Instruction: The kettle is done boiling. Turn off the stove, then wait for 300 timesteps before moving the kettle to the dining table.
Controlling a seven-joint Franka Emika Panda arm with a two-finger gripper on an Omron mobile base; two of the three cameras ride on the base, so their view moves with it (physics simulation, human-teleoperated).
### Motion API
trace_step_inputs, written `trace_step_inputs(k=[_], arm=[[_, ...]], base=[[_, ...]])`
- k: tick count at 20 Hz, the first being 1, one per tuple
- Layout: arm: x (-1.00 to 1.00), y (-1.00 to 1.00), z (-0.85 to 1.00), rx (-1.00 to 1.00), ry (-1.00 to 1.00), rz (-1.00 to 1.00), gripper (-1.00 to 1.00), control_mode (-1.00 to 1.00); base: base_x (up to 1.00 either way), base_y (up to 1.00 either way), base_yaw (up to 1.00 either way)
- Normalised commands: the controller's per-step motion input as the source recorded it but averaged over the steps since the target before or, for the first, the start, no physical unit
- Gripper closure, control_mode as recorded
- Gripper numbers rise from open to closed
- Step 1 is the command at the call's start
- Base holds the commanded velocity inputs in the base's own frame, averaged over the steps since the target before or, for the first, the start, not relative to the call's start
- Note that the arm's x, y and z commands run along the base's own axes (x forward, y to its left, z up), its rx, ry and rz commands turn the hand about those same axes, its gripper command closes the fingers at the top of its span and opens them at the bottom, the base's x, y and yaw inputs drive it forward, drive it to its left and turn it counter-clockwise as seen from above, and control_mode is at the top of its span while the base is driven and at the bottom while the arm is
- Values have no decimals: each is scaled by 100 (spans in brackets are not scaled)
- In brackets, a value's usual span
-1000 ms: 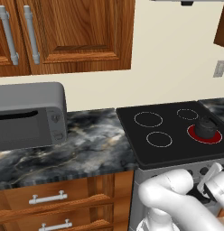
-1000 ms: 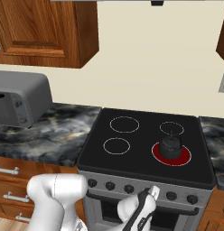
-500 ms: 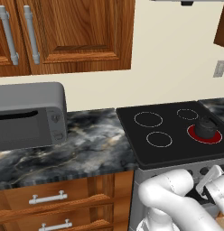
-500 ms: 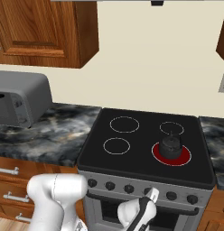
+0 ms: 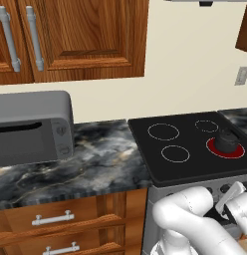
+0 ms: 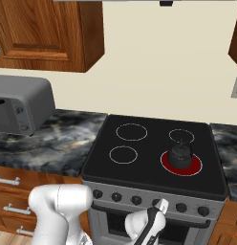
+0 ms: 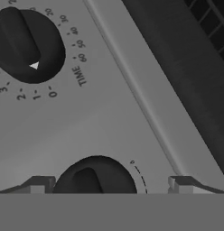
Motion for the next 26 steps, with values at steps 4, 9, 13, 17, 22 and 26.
trace_step_inputs(k=[4, 9, 13, 17, 22, 26], arm=[[14, -1, -2, 1, 0, 0, 100, -100], [9, 0, -1, 1, 0, 0, 100, -100], [0, -1, 0, 1, 0, 0, 100, -100], [0, -14, 0, 10, 0, 0, 100, -100], [0, -11, 0, 17, 3, 0, 100, -100], [0, -9, 0, 18, 1, 0, 100, -100]], base=[[0, 0, 0], [0, 0, 0], [0, 0, 0], [0, 0, 0], [0, 0, 0], [0, 0, 0]])
